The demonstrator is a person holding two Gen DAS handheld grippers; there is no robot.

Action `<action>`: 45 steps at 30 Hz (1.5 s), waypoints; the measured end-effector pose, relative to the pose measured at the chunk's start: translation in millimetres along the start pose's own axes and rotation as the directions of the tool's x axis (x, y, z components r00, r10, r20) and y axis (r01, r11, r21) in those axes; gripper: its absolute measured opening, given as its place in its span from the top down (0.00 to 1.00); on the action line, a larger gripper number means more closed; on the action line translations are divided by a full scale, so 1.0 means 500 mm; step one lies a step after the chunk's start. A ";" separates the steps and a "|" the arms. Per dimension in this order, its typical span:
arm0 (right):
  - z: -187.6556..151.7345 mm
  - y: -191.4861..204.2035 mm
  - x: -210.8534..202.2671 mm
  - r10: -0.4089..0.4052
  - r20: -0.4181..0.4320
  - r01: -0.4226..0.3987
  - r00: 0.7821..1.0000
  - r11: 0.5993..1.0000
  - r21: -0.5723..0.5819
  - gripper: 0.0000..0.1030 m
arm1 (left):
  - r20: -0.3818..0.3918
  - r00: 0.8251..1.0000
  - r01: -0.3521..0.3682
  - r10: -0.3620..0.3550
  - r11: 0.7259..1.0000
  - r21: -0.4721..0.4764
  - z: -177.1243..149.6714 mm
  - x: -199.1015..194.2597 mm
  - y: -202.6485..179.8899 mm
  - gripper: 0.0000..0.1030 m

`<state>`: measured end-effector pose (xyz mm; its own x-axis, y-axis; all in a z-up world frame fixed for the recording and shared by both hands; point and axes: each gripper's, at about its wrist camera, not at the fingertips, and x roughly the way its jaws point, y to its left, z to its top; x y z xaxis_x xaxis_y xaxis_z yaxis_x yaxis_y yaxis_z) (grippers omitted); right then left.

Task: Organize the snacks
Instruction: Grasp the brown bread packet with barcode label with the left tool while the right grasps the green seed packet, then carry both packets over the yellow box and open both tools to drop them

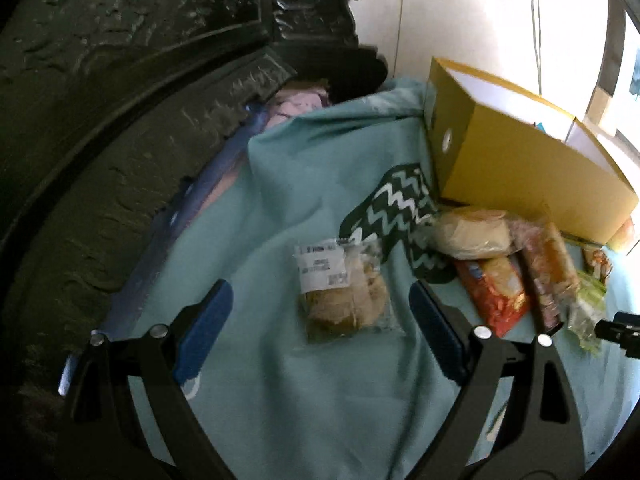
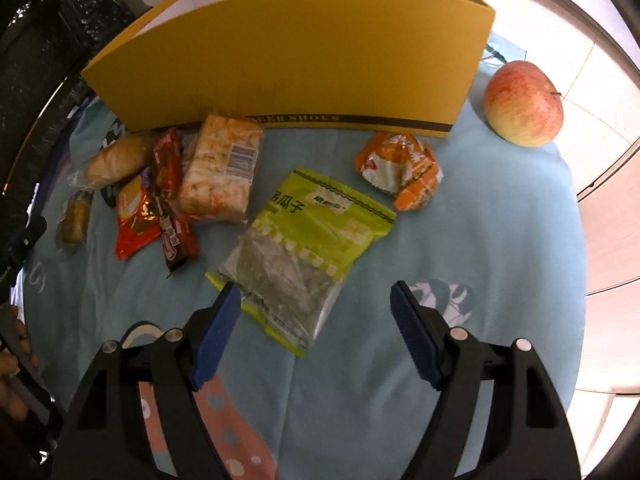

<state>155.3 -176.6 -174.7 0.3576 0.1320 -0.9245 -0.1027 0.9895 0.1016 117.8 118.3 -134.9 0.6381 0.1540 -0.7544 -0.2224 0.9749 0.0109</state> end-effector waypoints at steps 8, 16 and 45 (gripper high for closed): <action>0.029 0.047 0.069 -0.063 -0.015 0.061 0.998 0.995 -0.079 0.23 | -0.088 0.996 -0.018 0.029 0.993 0.120 -0.010 0.087 -0.051 0.11; 0.020 0.031 0.057 0.048 -0.022 -0.050 0.999 0.993 -0.109 0.51 | -0.086 0.991 0.107 -0.098 0.988 0.107 -0.026 0.067 -0.048 0.45; -0.003 0.039 0.051 0.004 -0.051 -0.010 0.999 0.993 -0.120 0.37 | -0.134 0.964 0.258 -0.230 0.931 0.259 -0.082 0.049 -0.165 0.45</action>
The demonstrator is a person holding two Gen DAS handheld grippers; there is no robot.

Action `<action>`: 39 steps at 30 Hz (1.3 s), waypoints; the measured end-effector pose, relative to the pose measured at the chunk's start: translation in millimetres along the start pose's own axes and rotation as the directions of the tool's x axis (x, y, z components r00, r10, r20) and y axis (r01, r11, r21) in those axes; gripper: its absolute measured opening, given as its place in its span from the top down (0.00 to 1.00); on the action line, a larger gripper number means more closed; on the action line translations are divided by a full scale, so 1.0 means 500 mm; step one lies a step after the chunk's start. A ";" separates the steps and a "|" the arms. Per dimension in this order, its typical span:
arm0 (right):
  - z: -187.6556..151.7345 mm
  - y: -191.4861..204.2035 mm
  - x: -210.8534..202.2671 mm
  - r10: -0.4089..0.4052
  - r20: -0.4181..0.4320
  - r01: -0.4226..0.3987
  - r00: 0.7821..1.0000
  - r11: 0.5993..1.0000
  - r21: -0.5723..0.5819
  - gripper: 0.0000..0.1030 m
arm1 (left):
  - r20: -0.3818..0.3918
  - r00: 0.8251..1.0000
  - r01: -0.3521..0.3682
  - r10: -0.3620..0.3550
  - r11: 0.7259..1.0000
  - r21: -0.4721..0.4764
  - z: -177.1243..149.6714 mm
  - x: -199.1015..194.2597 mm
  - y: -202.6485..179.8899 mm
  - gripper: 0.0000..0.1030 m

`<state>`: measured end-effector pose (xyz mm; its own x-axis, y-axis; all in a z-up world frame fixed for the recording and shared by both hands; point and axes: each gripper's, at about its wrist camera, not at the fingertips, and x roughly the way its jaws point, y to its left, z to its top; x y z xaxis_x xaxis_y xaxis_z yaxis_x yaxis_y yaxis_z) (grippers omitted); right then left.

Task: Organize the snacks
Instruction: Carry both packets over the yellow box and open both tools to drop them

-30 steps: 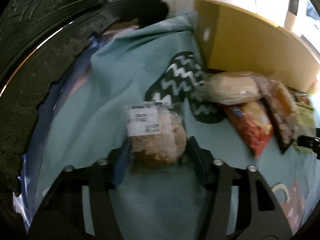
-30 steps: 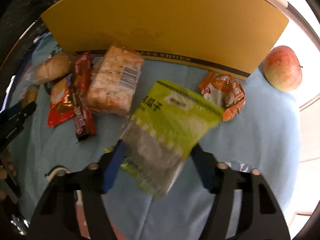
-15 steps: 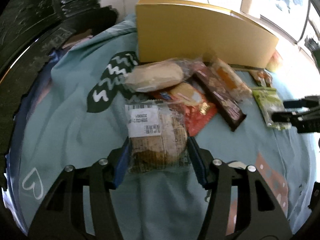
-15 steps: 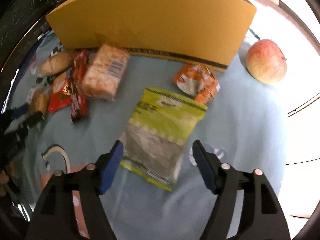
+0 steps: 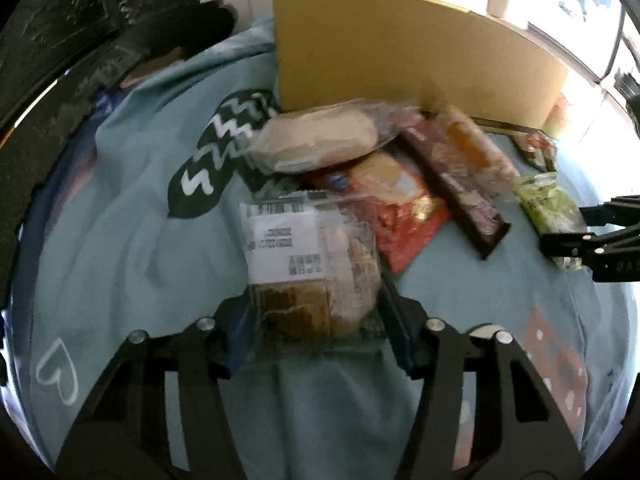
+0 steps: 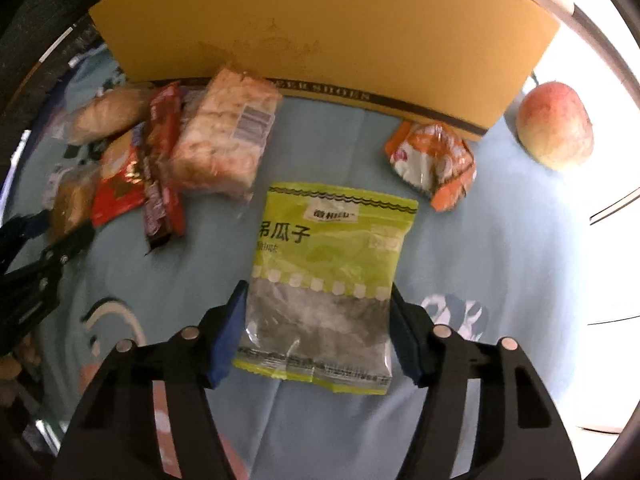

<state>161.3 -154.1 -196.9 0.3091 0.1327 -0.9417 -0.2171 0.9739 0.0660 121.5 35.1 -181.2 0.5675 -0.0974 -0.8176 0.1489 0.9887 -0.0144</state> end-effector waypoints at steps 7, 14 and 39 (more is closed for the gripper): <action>-0.067 -0.069 -0.055 0.077 0.041 -0.080 0.996 0.994 0.078 0.37 | 0.046 0.998 0.042 -0.041 0.999 -0.020 -0.002 -0.055 -0.009 0.45; -0.078 -0.089 -0.173 0.100 0.130 -0.115 0.986 0.988 0.105 0.37 | 0.105 0.992 0.076 -0.075 0.997 0.001 0.013 -0.122 -0.040 0.45; 0.003 -0.088 -0.497 0.113 0.439 -0.131 0.891 0.991 0.010 0.37 | 0.318 0.942 0.093 -0.105 0.994 0.053 0.211 -0.361 -0.131 0.45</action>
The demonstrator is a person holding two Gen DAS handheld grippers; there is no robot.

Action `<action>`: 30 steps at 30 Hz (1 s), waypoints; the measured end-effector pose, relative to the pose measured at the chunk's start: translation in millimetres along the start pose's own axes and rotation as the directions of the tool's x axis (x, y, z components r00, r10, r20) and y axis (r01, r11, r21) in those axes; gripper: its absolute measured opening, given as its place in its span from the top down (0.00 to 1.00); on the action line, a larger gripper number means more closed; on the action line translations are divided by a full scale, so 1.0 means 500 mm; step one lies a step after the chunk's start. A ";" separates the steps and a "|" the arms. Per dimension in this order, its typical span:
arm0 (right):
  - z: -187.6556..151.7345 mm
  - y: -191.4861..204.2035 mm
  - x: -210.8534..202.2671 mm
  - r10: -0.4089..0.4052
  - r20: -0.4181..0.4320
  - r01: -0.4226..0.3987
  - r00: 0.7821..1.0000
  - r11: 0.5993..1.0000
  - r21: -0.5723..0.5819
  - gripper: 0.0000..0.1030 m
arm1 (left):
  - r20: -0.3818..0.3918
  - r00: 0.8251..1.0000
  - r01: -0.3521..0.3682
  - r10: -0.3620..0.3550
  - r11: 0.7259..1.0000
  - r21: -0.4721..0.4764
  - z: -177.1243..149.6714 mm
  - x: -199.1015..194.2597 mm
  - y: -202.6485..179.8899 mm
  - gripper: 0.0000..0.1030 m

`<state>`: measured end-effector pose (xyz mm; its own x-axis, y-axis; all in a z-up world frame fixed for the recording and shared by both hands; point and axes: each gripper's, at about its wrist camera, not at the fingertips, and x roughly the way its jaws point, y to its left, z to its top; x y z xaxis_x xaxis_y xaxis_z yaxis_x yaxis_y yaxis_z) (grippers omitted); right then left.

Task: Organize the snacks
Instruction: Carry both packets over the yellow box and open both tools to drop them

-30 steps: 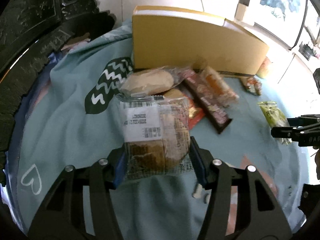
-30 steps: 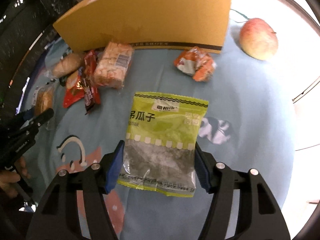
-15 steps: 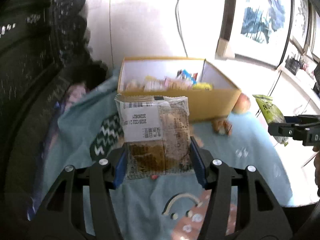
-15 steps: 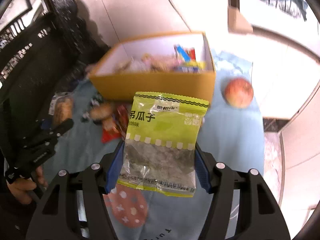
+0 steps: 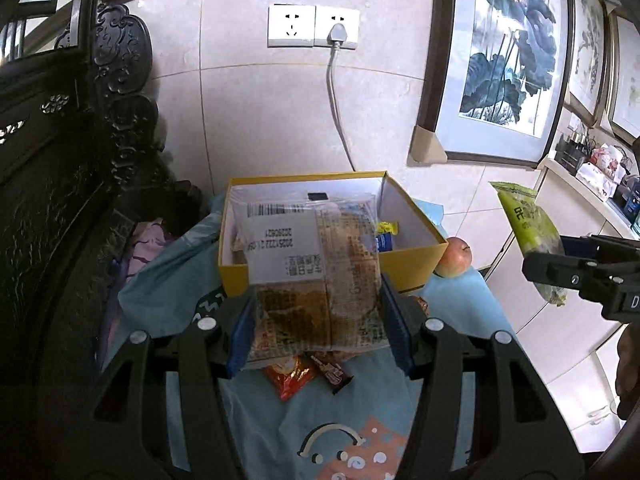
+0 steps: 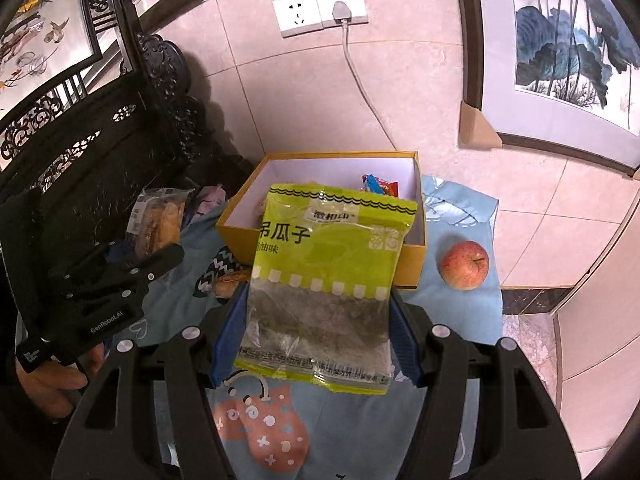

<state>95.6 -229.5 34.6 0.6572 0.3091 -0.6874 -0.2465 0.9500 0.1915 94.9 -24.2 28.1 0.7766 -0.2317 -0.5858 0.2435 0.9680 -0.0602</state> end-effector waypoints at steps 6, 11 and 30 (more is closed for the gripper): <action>0.007 0.009 0.003 -0.009 -0.002 0.009 1.000 1.000 0.002 0.37 | -0.008 1.000 0.000 0.000 1.000 0.000 0.006 0.011 0.001 0.45; 0.017 0.007 0.020 -0.014 -0.010 0.014 1.000 1.000 0.004 0.37 | -0.018 1.000 -0.004 0.003 1.000 -0.003 0.011 0.030 0.002 0.45; 0.273 -0.039 0.222 -0.015 -0.002 0.015 1.000 1.000 -0.001 0.34 | -0.015 0.997 -0.074 0.074 0.997 -0.020 0.218 0.260 0.052 0.21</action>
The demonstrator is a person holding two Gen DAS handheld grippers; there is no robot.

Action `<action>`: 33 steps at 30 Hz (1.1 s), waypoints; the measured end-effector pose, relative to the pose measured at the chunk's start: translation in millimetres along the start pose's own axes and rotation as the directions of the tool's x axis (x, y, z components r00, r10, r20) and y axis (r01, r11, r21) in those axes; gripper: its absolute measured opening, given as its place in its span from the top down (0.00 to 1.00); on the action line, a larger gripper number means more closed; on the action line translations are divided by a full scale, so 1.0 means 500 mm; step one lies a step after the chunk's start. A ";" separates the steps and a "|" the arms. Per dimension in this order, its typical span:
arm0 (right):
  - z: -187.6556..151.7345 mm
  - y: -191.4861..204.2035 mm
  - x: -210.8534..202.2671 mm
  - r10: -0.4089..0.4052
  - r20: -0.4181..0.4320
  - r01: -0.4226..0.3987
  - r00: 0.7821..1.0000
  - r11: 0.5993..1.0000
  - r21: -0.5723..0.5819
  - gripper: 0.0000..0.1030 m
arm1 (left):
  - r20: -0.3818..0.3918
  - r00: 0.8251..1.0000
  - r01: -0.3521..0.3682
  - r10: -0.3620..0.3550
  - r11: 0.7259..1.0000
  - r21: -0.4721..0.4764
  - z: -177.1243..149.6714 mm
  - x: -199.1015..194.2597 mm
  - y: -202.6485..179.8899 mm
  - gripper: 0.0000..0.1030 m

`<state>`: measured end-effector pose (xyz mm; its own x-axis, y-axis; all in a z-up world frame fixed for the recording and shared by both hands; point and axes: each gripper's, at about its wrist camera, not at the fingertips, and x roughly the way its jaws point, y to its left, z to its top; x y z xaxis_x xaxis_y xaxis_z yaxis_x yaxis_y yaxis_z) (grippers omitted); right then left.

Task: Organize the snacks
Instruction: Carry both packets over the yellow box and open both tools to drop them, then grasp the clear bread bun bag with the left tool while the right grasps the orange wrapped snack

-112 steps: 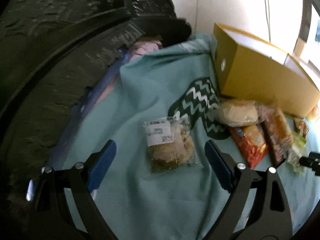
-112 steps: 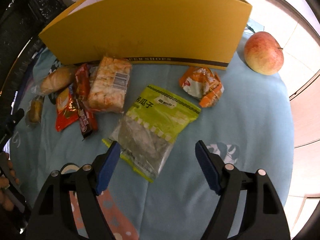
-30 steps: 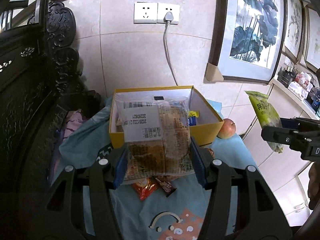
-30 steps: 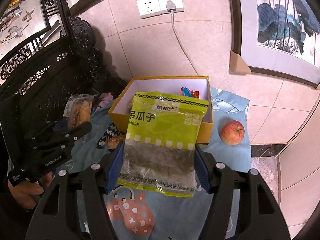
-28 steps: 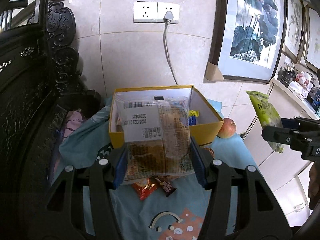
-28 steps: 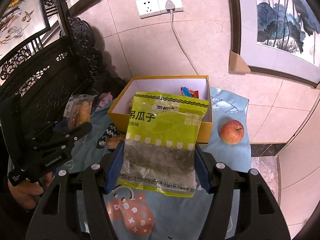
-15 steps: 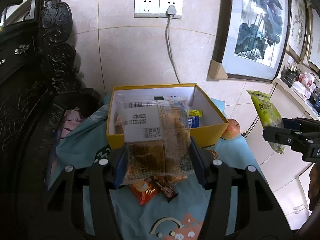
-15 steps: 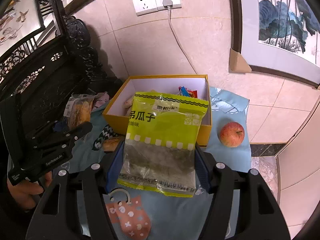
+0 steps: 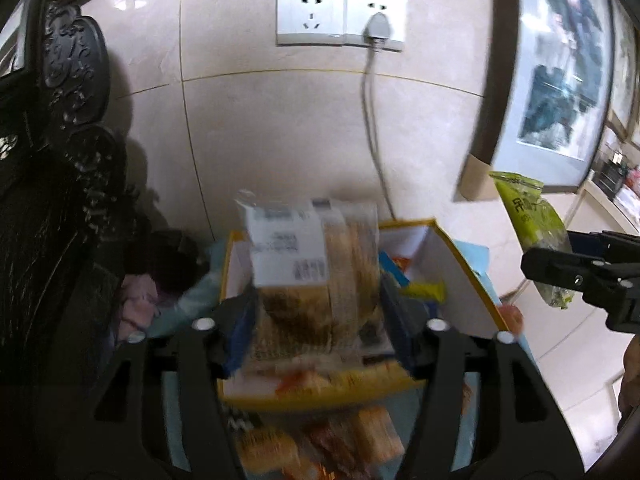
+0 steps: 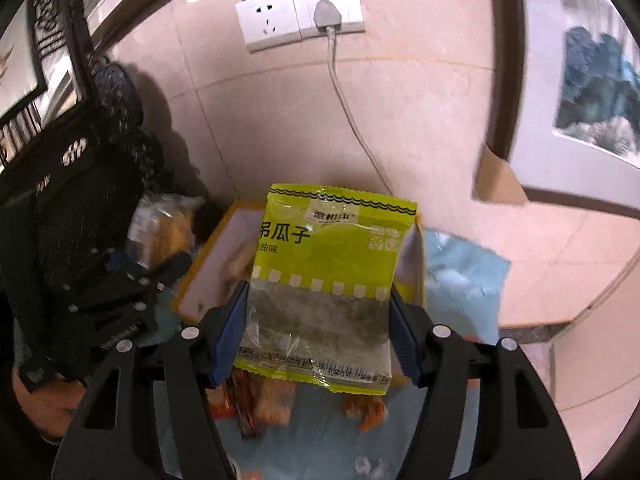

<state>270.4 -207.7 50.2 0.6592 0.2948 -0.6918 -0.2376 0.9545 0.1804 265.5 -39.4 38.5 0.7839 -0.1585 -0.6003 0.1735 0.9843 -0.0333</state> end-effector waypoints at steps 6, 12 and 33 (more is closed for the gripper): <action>-0.008 -0.043 0.052 -0.038 -0.050 0.040 0.998 0.998 0.056 0.26 | -0.132 0.988 -0.086 0.081 0.996 -0.031 -0.028 0.089 0.041 0.04; -0.130 -0.063 0.056 -0.059 -0.128 0.070 0.990 0.994 0.085 0.26 | -0.179 0.979 -0.105 0.093 0.992 -0.062 -0.146 0.060 0.067 0.04; -0.421 -0.067 0.105 -0.101 -0.364 0.156 0.926 0.980 0.126 0.26 | -0.367 0.921 -0.176 0.127 0.979 -0.103 -0.396 0.056 0.130 0.05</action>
<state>163.1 -233.9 -139.3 0.3750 0.1605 -0.9130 -0.0404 0.9868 0.1569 180.4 35.4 -138.7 0.5252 0.0079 -0.8509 -0.0298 0.9995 -0.0091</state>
